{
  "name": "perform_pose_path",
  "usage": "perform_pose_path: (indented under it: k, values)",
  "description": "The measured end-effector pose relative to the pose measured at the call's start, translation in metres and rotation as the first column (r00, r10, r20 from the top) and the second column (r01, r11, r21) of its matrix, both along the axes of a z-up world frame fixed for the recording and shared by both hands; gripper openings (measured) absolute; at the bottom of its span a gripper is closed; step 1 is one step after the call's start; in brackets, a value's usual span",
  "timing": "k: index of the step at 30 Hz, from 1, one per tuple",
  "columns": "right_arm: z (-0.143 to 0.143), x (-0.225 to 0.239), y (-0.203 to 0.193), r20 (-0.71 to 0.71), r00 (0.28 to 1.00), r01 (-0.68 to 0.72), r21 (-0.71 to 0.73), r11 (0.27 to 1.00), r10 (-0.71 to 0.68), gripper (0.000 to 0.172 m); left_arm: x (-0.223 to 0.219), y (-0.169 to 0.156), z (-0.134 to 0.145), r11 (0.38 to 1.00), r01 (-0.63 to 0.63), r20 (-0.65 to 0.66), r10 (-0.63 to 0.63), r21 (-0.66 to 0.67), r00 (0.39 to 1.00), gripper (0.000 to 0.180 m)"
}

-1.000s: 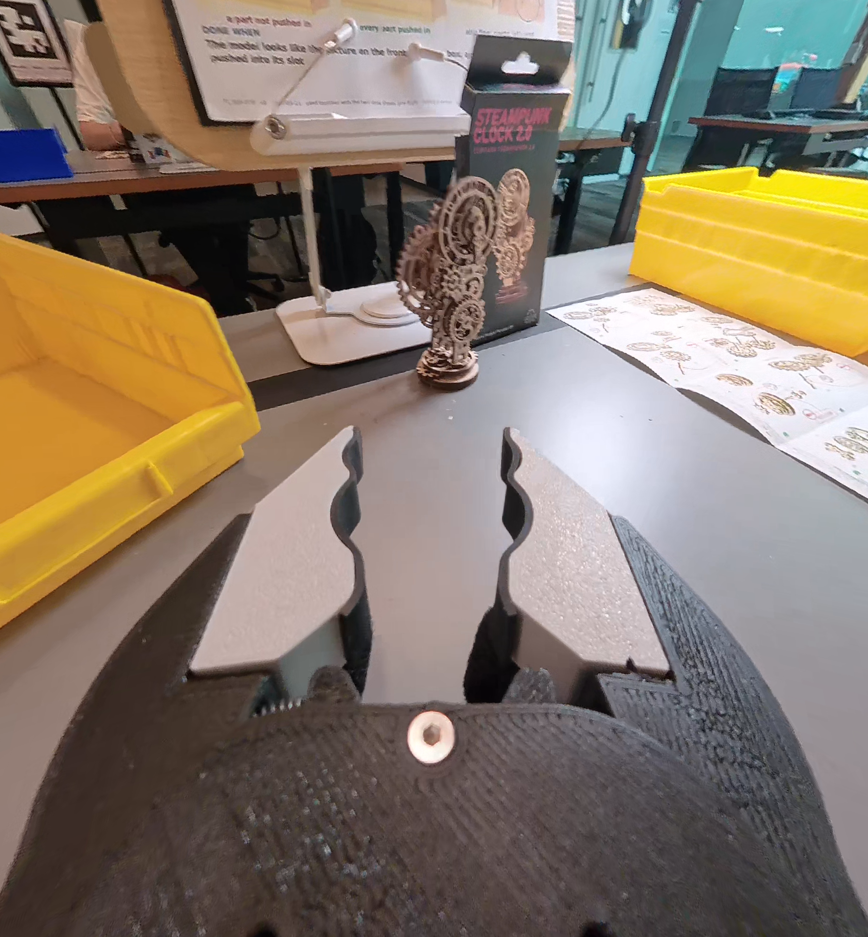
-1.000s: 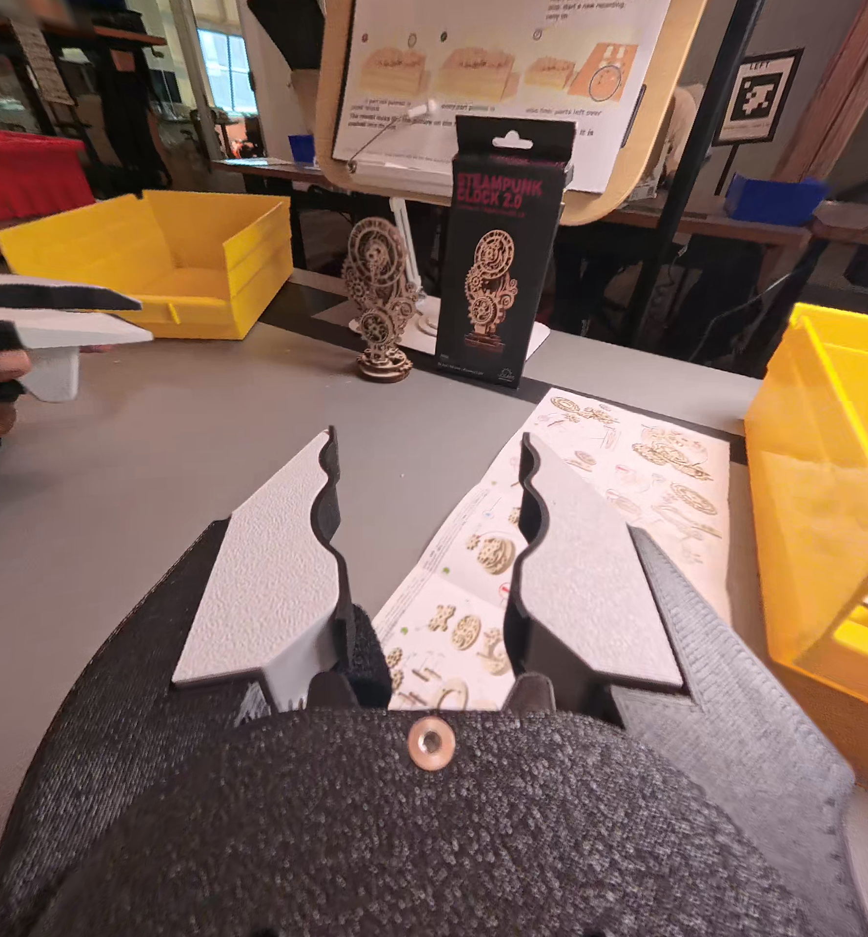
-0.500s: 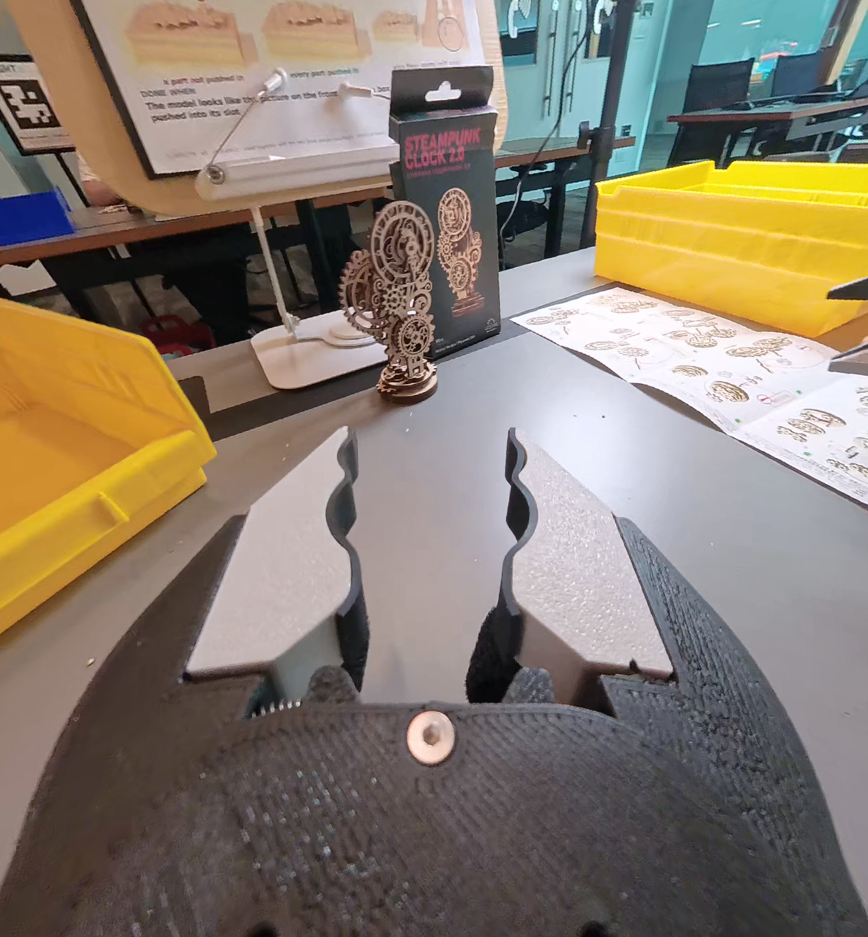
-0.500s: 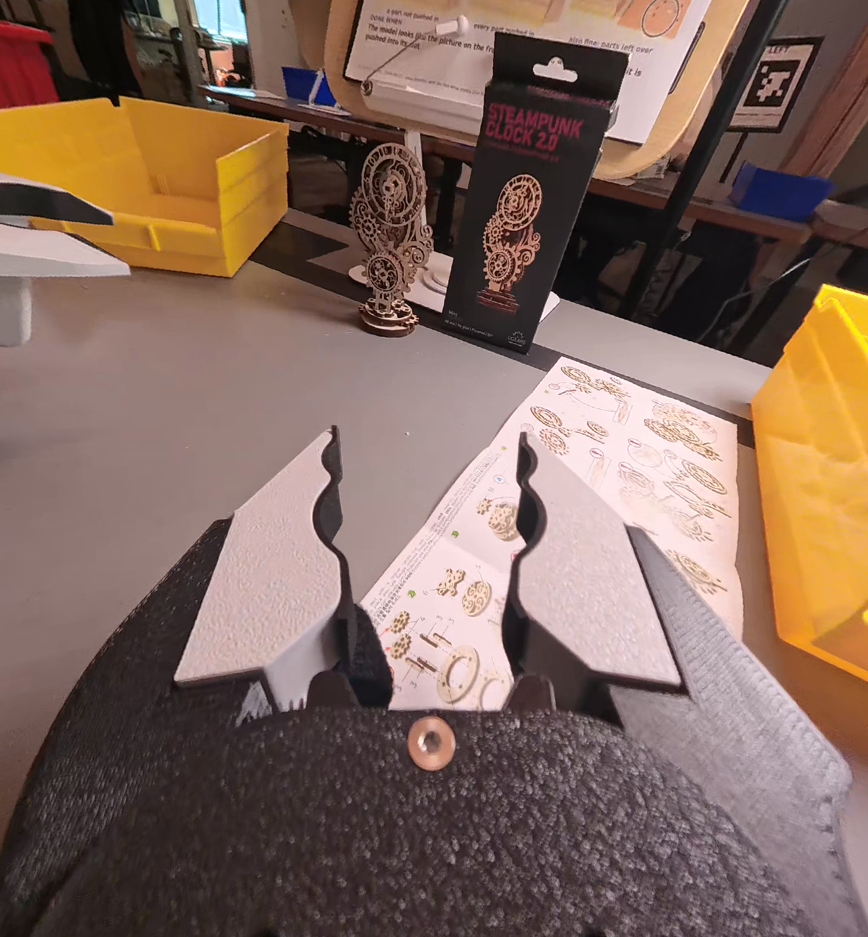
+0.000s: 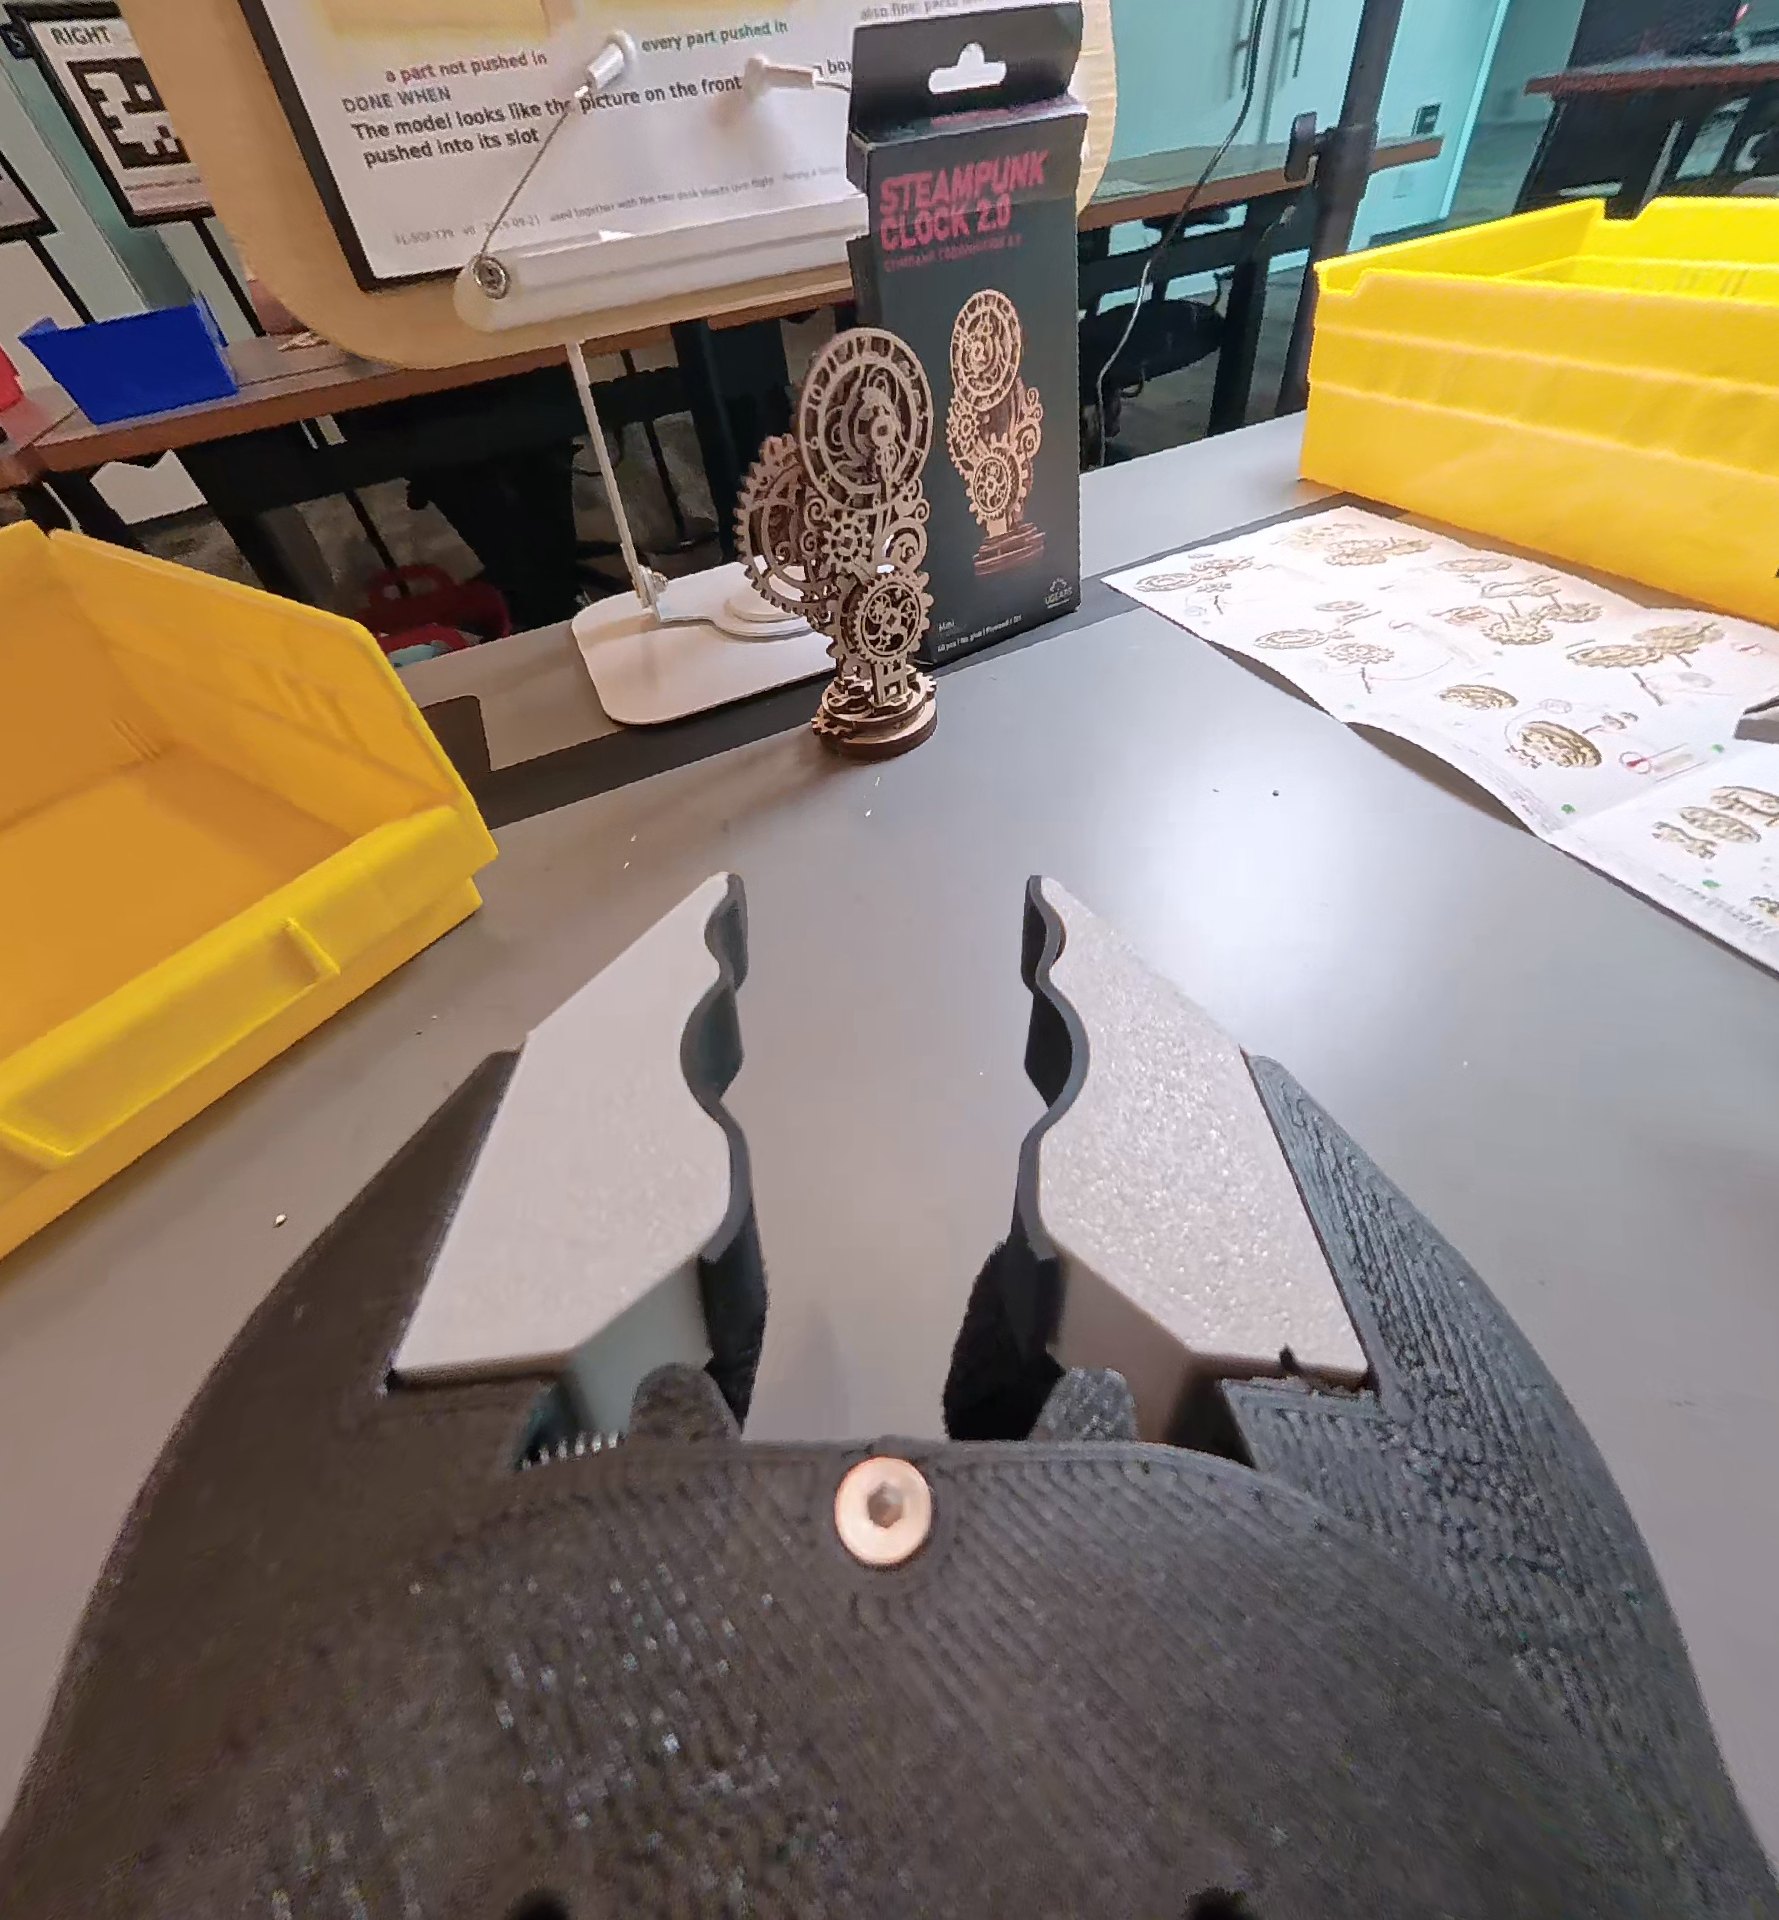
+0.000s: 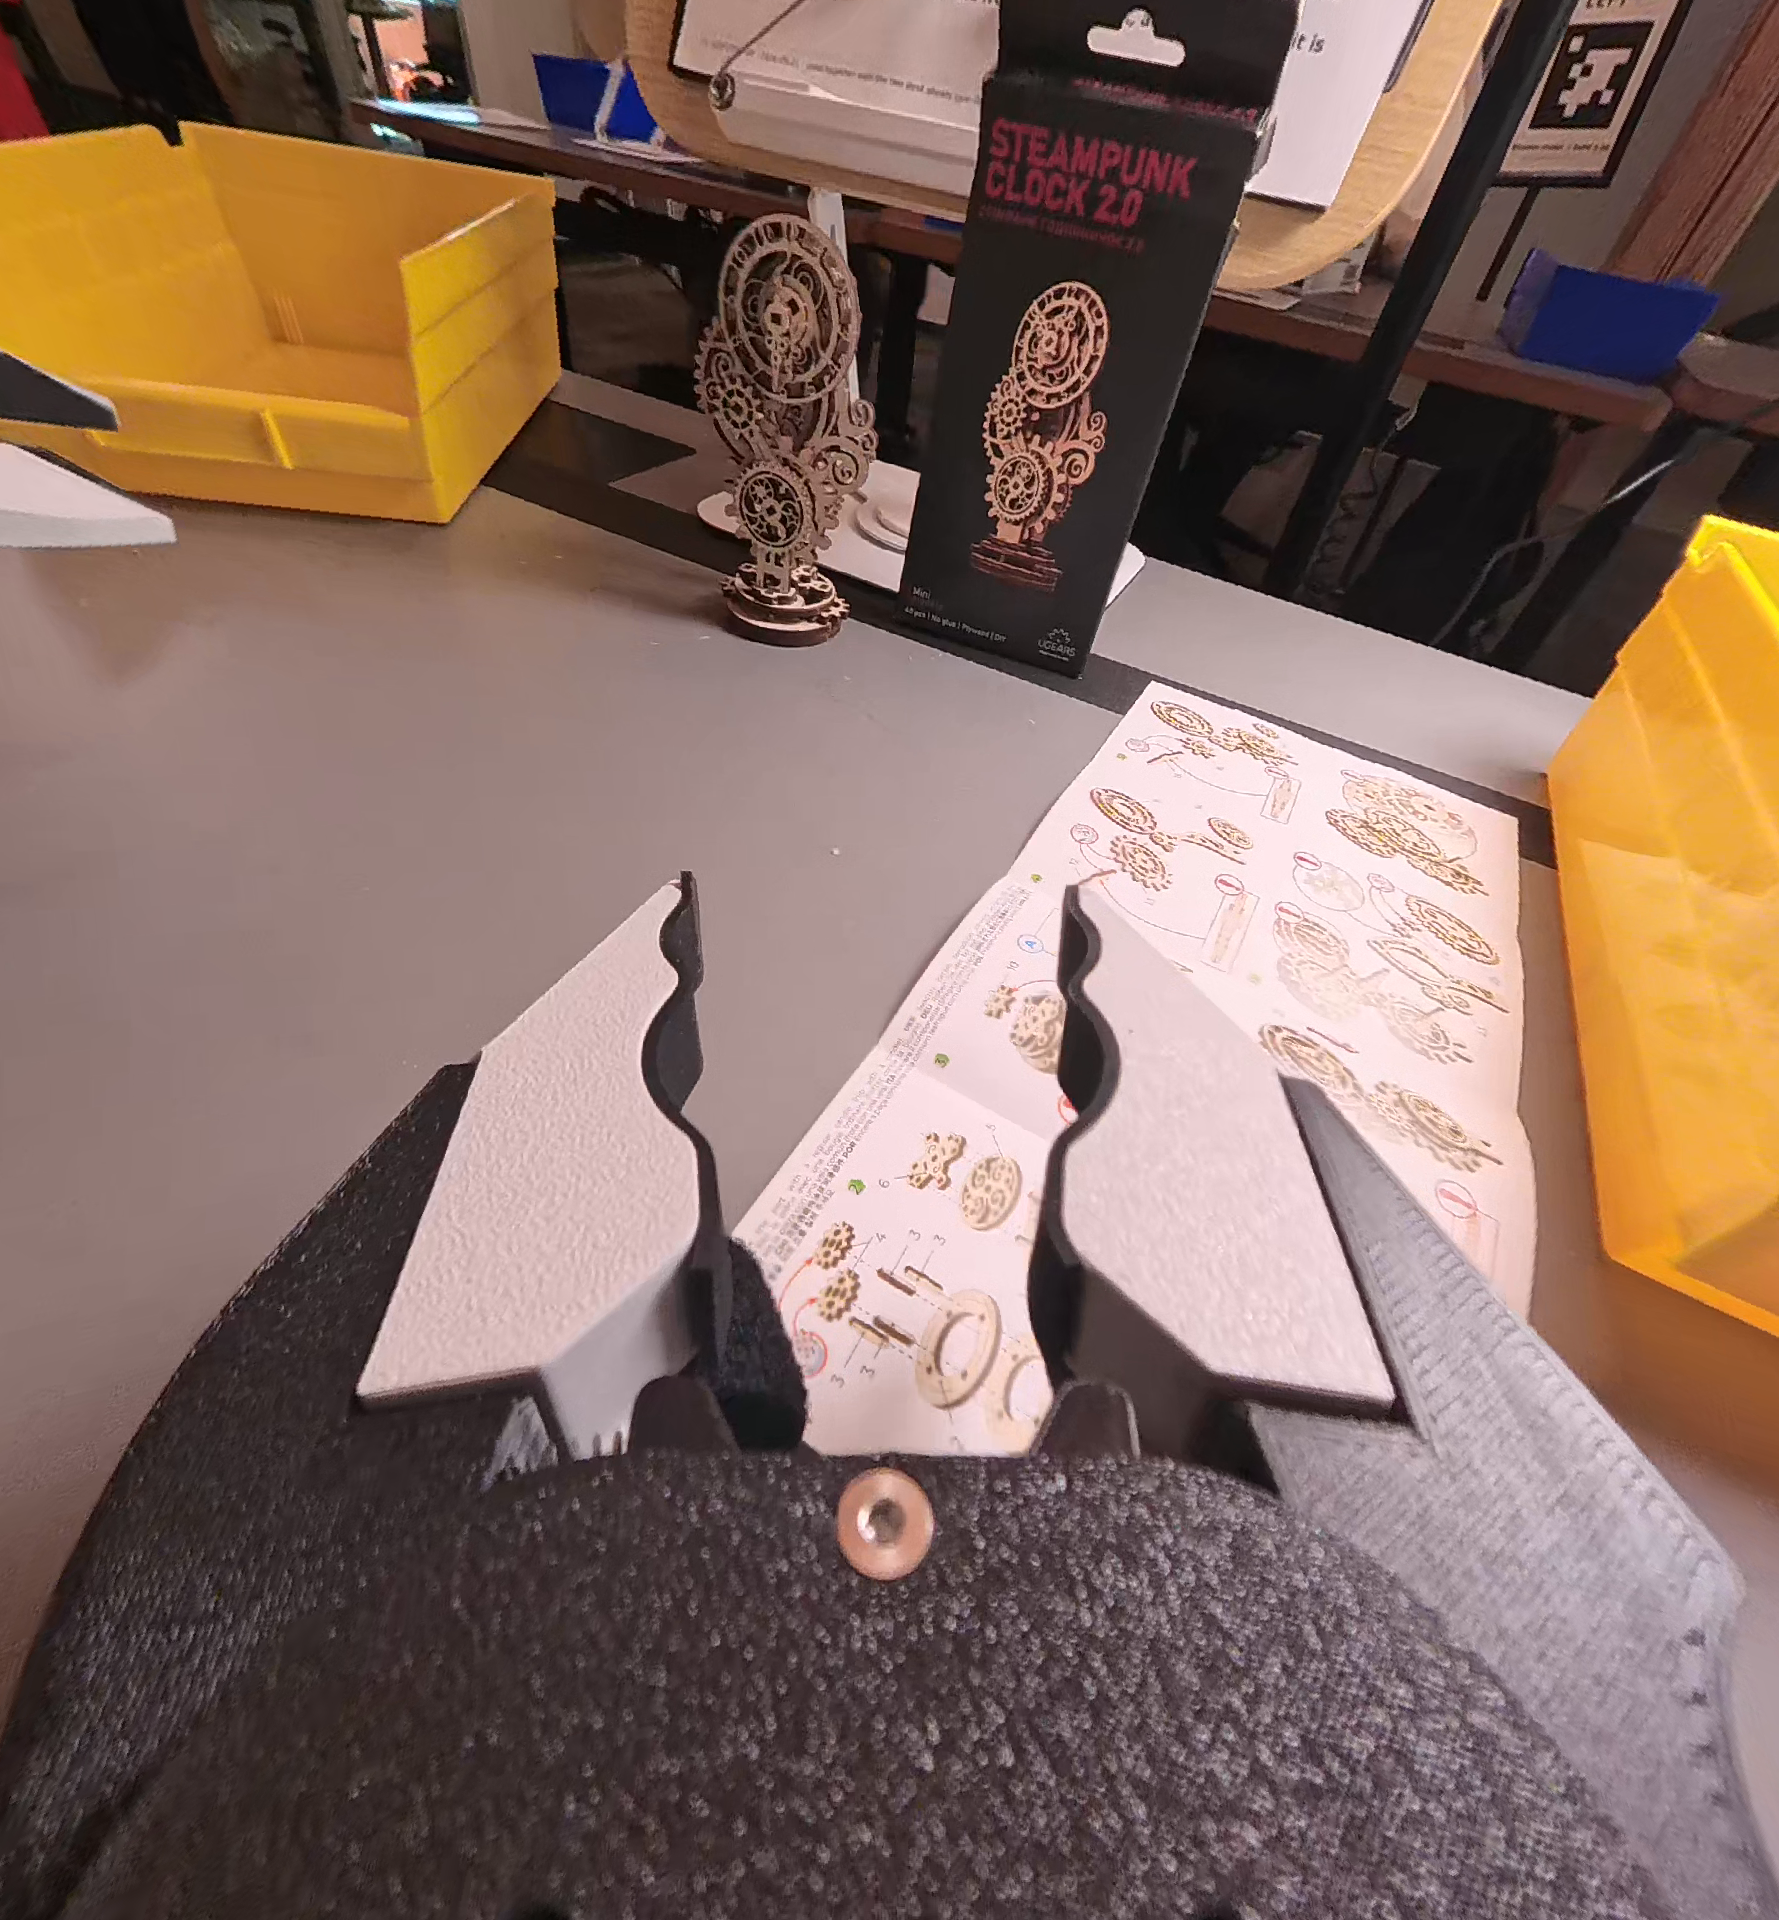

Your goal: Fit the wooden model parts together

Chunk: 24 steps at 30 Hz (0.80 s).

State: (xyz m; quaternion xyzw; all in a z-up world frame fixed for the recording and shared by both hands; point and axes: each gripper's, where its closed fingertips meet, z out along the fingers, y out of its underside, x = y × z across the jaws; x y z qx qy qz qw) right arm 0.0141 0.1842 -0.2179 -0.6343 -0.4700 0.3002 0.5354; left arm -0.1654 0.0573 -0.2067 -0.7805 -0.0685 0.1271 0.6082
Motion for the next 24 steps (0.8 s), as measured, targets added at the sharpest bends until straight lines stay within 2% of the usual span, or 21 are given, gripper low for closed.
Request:
perform_pose_path:
  k: [3,4,5,6,7,11,13,15,20,24]
  values:
    - [0.004,-0.006,-0.014,-0.012,0.999,-0.03,-0.009,1.0,0.03,0.064,0.004,0.003,-0.002,1.0,-0.005,-0.032,0.004,-0.02,0.999,0.042]
    - [0.009,-0.009,-0.022,-0.017,0.998,-0.053,0.001,0.999,0.053,0.055,0.004,0.004,-0.002,1.0,-0.014,-0.044,0.013,-0.027,0.999,0.028]
    - [0.018,-0.013,-0.035,-0.029,0.996,-0.089,0.029,0.996,0.09,0.037,0.004,0.005,-0.004,0.999,-0.021,-0.061,0.018,-0.041,0.998,0.004]
    - [0.03,-0.017,-0.052,-0.049,0.99,-0.13,0.065,0.989,0.133,0.015,0.003,0.007,-0.006,0.997,-0.04,-0.081,0.036,-0.06,0.996,0.0]
    - [0.043,-0.022,-0.074,-0.07,0.98,-0.181,0.097,0.979,0.188,0.0,0.001,0.01,-0.009,0.994,-0.071,-0.107,0.062,-0.083,0.992,0.0]
    - [0.081,-0.043,-0.178,-0.082,0.897,-0.415,0.176,0.893,0.434,0.0,0.007,0.03,-0.016,0.985,-0.088,-0.162,0.064,-0.146,0.985,0.0]
    - [0.086,-0.054,-0.216,-0.046,0.871,-0.471,0.203,0.859,0.489,0.0,0.01,0.041,-0.017,0.981,-0.104,-0.211,0.068,-0.164,0.975,0.0]
    - [0.08,-0.065,-0.239,0.006,0.863,-0.497,0.188,0.847,0.505,0.0,0.009,0.049,-0.019,0.974,-0.137,-0.27,0.085,-0.178,0.959,0.0]
    - [0.055,-0.08,-0.245,0.071,0.88,-0.475,0.106,0.874,0.47,0.0,0.005,0.052,-0.025,0.962,-0.185,-0.359,0.103,-0.201,0.927,0.0]
    - [0.052,-0.081,-0.239,0.059,0.888,-0.459,0.086,0.884,0.456,0.0,0.002,0.051,-0.025,0.96,-0.194,-0.382,0.106,-0.201,0.918,0.0]
